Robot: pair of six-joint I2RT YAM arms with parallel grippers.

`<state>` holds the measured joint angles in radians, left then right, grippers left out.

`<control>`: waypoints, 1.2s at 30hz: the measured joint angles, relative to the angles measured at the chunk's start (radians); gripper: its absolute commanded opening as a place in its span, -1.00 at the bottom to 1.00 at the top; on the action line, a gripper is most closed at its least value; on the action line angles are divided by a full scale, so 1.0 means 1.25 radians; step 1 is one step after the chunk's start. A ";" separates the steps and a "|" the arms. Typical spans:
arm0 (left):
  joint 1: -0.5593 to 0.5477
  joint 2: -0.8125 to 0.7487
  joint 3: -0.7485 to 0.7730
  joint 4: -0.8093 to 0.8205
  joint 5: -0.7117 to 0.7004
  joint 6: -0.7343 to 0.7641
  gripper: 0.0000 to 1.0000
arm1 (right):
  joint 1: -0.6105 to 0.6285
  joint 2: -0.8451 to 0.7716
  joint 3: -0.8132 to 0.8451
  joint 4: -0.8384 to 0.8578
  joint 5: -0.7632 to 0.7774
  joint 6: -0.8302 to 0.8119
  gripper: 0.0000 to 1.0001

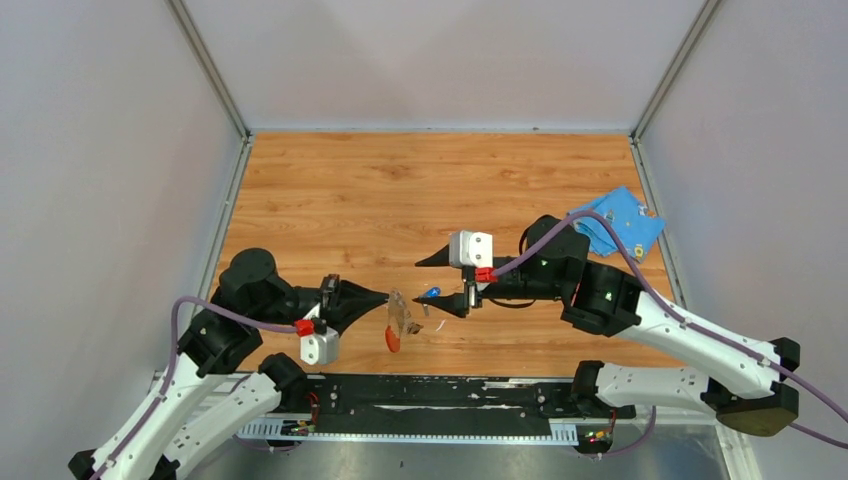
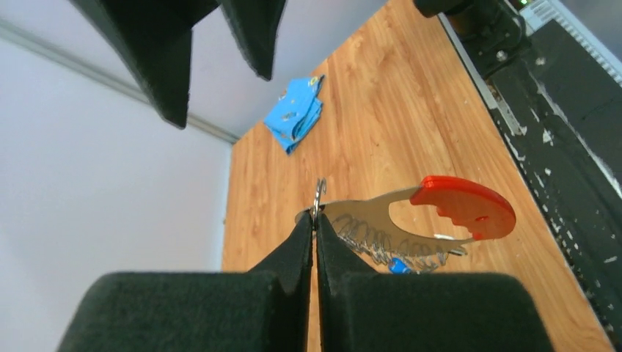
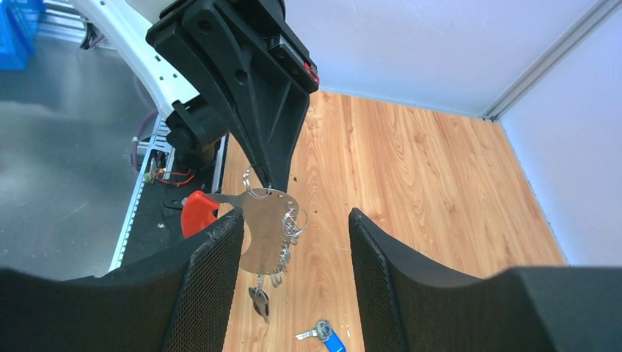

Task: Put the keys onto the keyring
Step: Pick up the key from the center of the board.

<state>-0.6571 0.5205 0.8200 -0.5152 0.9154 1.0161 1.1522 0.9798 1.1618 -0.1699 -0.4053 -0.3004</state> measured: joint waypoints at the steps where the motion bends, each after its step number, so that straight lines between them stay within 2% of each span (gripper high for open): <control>1: 0.000 0.000 -0.002 0.016 -0.011 -0.044 -1.00 | 0.000 0.000 -0.001 0.001 0.006 0.004 0.14; 5: 0.000 0.002 -0.005 0.078 -0.088 -0.250 -1.00 | -0.012 0.002 -0.013 0.013 0.062 0.060 0.15; 8: 0.000 -0.004 -0.027 0.108 -0.154 -0.394 -1.00 | -0.066 0.010 -0.042 0.019 0.090 0.128 0.22; 14: 0.000 -0.030 -0.065 0.109 -0.245 -0.593 -1.00 | -0.167 0.011 -0.207 0.034 0.143 0.255 0.22; 15: 0.000 -0.034 -0.065 0.108 -0.255 -0.612 -1.00 | -0.174 0.012 -0.232 0.034 0.150 0.273 0.27; 17: 0.000 -0.044 -0.065 0.106 -0.276 -0.641 -1.00 | -0.183 0.018 -0.274 0.037 0.163 0.310 0.87; 19: 0.000 -0.056 -0.065 0.102 -0.298 -0.661 -1.00 | -0.187 0.021 -0.316 0.056 0.185 0.351 0.99; 21: 0.000 -0.070 -0.065 0.097 -0.313 -0.673 -1.00 | -0.188 0.024 -0.355 0.074 0.210 0.395 1.00; 25: 0.000 -0.096 -0.065 0.078 -0.329 -0.675 -1.00 | -0.192 0.083 -0.386 0.097 0.250 0.457 0.94; 30: 0.000 -0.098 -0.058 0.021 -0.334 -0.662 -1.00 | -0.195 0.274 -0.344 0.089 0.241 0.461 0.28; 33: 0.000 -0.096 -0.051 -0.008 -0.330 -0.656 -1.00 | -0.194 0.383 -0.294 0.079 0.240 0.454 0.18; 36: 0.000 -0.096 -0.047 -0.027 -0.328 -0.653 -1.00 | -0.193 0.419 -0.279 0.104 0.230 0.446 0.06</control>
<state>-0.6571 0.4011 0.7616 -0.5488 0.5056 0.1993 0.9112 1.5032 0.8135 -0.0395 -0.1177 0.2569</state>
